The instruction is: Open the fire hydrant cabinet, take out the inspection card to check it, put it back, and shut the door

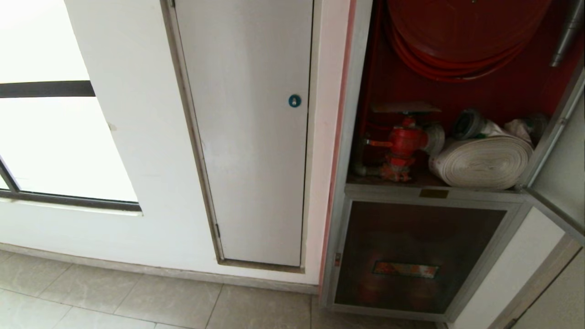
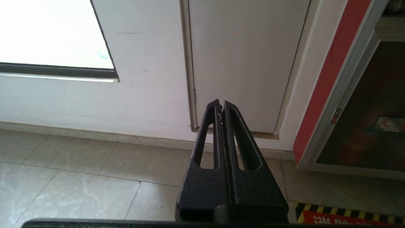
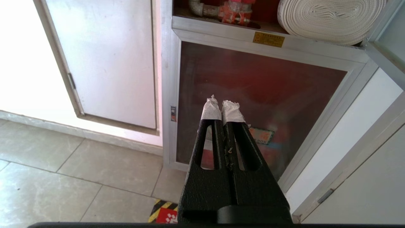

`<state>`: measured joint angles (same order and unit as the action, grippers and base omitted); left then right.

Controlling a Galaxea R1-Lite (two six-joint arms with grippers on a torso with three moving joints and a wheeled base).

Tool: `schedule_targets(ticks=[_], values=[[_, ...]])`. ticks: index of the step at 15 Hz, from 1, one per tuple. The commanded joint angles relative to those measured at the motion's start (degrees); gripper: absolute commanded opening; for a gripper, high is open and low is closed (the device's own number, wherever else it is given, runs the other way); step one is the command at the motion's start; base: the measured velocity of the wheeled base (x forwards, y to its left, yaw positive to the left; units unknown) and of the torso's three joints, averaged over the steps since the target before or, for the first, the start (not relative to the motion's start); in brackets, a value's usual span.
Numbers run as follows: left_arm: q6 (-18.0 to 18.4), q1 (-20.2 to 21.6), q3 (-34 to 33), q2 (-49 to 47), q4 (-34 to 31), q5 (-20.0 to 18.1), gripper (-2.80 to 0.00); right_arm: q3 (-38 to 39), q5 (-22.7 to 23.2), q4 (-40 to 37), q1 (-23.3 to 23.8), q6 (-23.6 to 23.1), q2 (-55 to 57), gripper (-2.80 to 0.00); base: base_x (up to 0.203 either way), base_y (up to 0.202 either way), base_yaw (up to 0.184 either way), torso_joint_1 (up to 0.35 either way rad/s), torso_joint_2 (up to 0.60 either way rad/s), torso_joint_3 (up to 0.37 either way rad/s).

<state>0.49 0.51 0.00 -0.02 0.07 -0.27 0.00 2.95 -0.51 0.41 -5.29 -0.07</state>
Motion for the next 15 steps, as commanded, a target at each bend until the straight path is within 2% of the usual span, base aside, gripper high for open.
schedule_targets(ticks=[1,15], values=[[0.0,0.0,-0.1,0.0,0.0,0.0,-2.8,0.1,0.0,0.1,0.0,-0.1,0.1,-2.8,0.0,0.0,0.0,0.0,0.0,0.0],[0.0,0.0,-0.1,-0.1,0.0,0.0,-2.8,0.2,0.0,0.1,0.0,-0.1,0.1,-2.8,0.0,0.0,0.0,0.0,0.0,0.0]])
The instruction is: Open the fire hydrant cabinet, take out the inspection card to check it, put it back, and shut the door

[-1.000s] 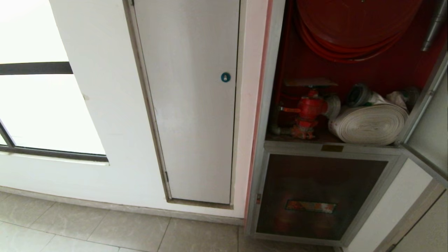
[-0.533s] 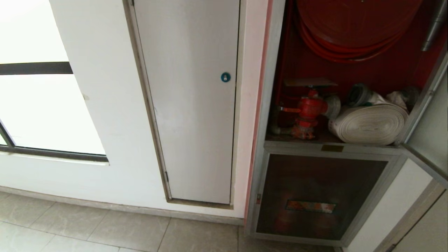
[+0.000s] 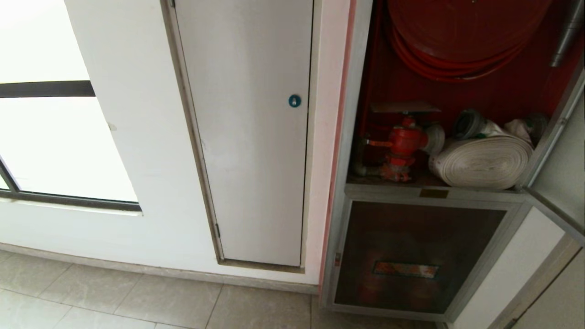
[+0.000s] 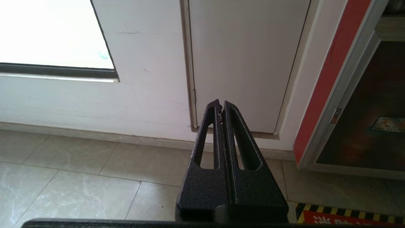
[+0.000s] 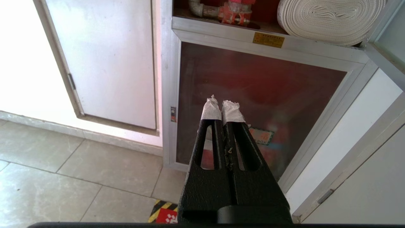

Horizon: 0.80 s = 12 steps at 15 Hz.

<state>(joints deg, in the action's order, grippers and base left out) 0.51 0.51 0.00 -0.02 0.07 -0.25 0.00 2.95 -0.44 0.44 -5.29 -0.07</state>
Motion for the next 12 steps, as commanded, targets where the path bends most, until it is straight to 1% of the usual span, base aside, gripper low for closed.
schedule_targets(ticks=[1,3,12], values=[[0.0,0.0,-0.1,-0.1,0.0,0.0,-2.8,0.2,0.0,0.0,-0.1,-0.1,0.1,-2.8,0.0,0.0,0.0,0.0,0.0,0.0],[0.2,0.0,-0.1,-0.1,0.0,0.0,-2.8,0.2,0.0,0.0,0.0,-0.1,0.1,-2.8,0.124,0.0,0.0,-0.01,-0.01,0.005],[0.2,0.0,-0.1,-0.1,0.0,0.0,-2.8,0.2,0.0,0.0,0.0,-0.1,0.1,-2.8,0.198,0.0,-0.001,0.006,0.0,0.001]])
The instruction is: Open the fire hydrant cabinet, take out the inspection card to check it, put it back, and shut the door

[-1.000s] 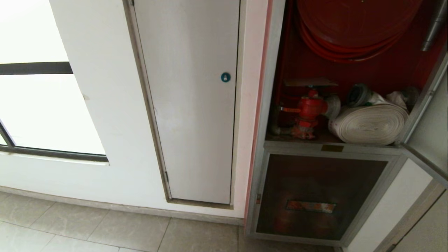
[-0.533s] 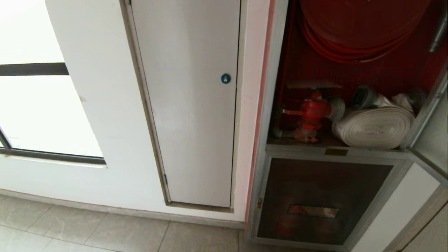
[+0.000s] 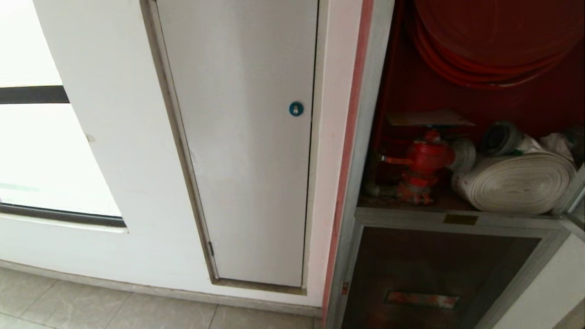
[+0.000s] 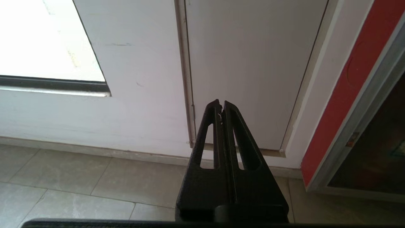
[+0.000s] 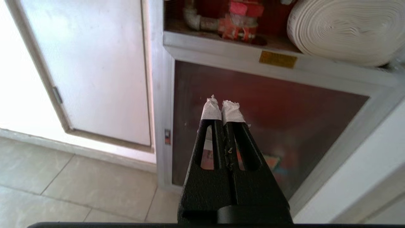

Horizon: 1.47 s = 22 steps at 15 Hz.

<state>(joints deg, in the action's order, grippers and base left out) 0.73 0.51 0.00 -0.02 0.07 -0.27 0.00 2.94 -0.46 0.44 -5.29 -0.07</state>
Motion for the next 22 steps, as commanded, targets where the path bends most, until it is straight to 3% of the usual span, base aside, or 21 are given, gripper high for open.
schedule_targets(ticks=[1,19,22], values=[[0.0,0.0,-0.1,-0.1,0.0,0.0,-2.8,0.1,0.0,0.0,0.0,-0.1,0.1,-2.8,0.195,0.0,-0.002,0.0,0.0,0.0],[-0.1,0.0,-0.1,0.0,0.0,0.0,-2.8,0.1,0.0,0.0,0.0,-0.1,0.1,-2.8,0.197,0.0,0.0,0.002,0.0,0.002],[-0.4,0.0,-0.1,0.0,0.0,0.0,-2.8,0.2,0.0,0.0,0.0,0.0,0.1,-2.8,0.037,0.0,-0.001,0.007,0.0,0.001]])
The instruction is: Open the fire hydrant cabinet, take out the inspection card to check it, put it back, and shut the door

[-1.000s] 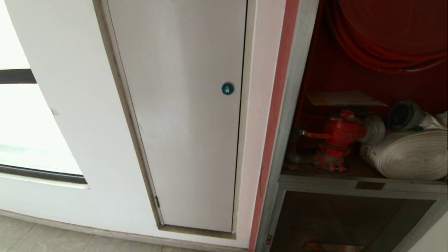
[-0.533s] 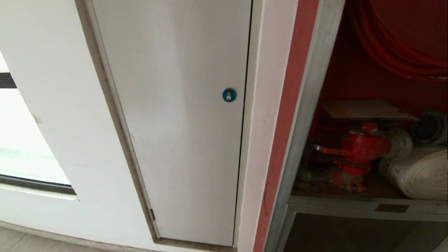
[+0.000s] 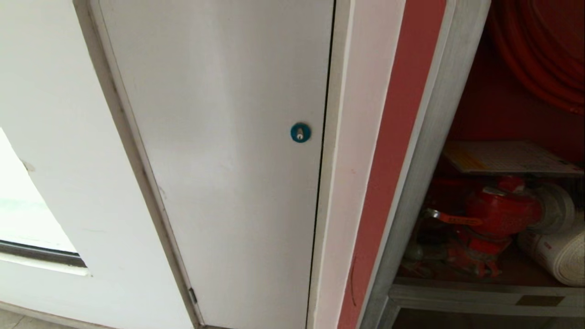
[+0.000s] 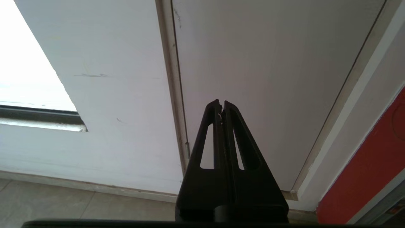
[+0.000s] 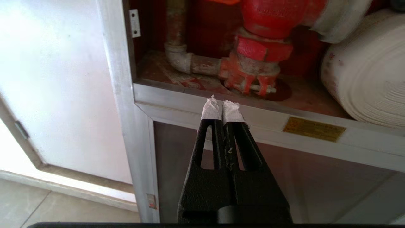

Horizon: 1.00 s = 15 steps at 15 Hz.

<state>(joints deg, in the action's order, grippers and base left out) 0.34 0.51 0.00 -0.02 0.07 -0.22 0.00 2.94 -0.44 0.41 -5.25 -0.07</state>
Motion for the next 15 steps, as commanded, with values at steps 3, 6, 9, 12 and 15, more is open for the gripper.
schedule_targets(ticks=[3,6,9,12,15], values=[[0.0,0.0,-0.1,-0.1,0.0,0.0,-2.8,0.1,0.1,-0.2,0.0,-0.1,0.2,-2.8,0.0,0.0,0.0,0.0,0.0,0.0],[0.0,0.0,-0.1,-0.1,0.0,0.0,-2.8,0.1,0.1,-0.3,-0.1,-0.1,0.2,-2.8,0.0,0.0,0.0,0.0,0.0,0.0],[0.0,0.0,-0.1,-0.1,0.0,0.0,-2.8,0.1,0.1,-0.2,0.0,-0.1,0.2,-2.8,0.0,0.0,0.0,0.0,0.0,0.0],[0.0,0.0,-0.1,0.0,0.0,0.0,-2.8,-0.2,-1.5,-0.6,0.0,-0.1,0.1,-2.8,0.0,0.0,0.0,0.0,0.0,0.0],[0.0,0.0,-0.1,-0.1,0.0,0.0,-2.8,-1.9,-1.9,-1.0,0.0,0.2,0.5,-2.8,0.0,0.0,0.0,0.0,0.0,0.0]])
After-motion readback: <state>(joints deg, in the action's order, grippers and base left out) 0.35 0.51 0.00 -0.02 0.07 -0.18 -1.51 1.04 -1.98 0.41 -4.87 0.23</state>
